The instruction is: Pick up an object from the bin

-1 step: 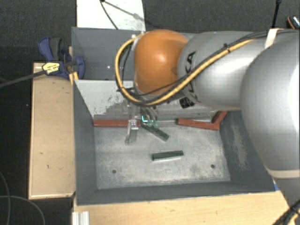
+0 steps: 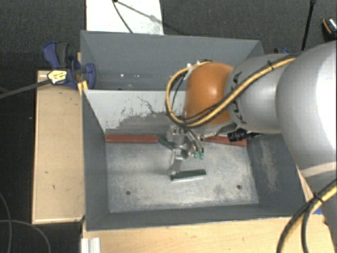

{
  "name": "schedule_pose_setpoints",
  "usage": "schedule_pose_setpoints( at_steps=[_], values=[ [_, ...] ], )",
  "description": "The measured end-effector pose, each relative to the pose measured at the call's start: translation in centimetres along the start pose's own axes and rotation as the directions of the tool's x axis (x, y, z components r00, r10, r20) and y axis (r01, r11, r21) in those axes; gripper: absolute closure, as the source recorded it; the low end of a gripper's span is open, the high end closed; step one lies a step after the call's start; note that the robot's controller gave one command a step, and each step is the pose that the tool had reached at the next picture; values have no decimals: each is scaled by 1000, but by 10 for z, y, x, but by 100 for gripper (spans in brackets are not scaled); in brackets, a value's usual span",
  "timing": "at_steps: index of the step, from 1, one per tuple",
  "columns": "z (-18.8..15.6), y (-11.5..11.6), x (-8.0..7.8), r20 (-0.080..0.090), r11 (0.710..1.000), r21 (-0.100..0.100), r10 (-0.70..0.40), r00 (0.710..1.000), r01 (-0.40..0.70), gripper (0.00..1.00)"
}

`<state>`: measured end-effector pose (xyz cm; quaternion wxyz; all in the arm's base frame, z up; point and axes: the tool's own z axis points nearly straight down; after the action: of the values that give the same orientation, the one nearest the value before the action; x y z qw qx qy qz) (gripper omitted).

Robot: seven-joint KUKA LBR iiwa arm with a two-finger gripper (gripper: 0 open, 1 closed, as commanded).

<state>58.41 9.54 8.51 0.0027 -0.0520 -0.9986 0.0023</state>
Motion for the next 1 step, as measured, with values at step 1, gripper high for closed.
schedule_pose_setpoints(
  at_steps=[1],
  values=[
    [9, -67, -2, 6, 998, -2, 58, 998, -58, 0]
  ],
)
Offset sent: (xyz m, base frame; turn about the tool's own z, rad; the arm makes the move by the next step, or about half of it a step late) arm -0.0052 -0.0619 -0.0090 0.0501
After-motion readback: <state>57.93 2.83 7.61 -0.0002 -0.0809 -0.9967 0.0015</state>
